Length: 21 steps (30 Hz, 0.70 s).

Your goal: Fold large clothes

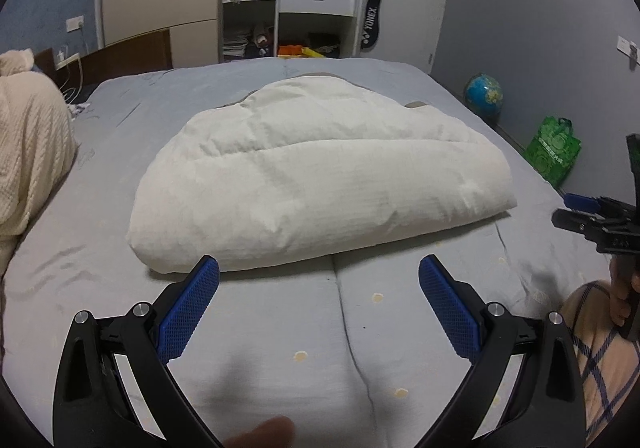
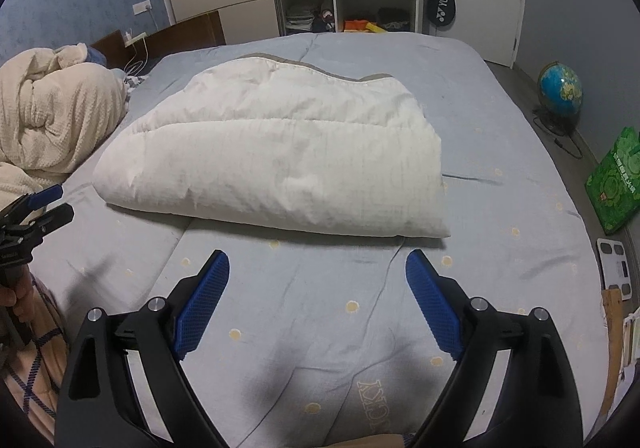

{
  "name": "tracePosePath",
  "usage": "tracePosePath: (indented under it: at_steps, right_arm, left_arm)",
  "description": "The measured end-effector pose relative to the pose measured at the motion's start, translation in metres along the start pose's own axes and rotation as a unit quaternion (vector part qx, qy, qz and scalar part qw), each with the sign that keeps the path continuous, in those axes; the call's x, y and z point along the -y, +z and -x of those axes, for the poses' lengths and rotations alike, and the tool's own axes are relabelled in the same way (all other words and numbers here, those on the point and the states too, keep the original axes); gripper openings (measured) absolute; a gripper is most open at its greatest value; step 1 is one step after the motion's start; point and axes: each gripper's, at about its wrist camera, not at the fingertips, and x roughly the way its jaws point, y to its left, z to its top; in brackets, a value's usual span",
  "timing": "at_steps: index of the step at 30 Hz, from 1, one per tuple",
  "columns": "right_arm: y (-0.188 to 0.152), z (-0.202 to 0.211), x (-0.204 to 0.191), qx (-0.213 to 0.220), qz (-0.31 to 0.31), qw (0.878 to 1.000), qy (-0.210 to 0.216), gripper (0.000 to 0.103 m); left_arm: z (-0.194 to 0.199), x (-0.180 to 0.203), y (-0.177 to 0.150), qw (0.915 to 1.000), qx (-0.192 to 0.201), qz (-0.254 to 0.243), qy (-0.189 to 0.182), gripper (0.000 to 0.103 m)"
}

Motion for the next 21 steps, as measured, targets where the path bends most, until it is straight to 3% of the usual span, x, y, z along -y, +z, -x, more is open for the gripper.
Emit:
tracePosePath:
  at_steps: [9, 21]
  right_arm:
    - [0.0, -0.001, -0.001, -0.003, -0.001, 1.0, -0.003, 0.086]
    - [-0.001, -0.004, 0.001, -0.006, -0.008, 1.0, -0.002, 0.086]
  left_arm:
    - [-0.003, -0.019, -0.002, 0.9992, -0.003, 0.039, 0.003, 0.096]
    - [0.0, -0.019, -0.002, 0.9996, -0.001, 0.028, 0.003, 0.096]
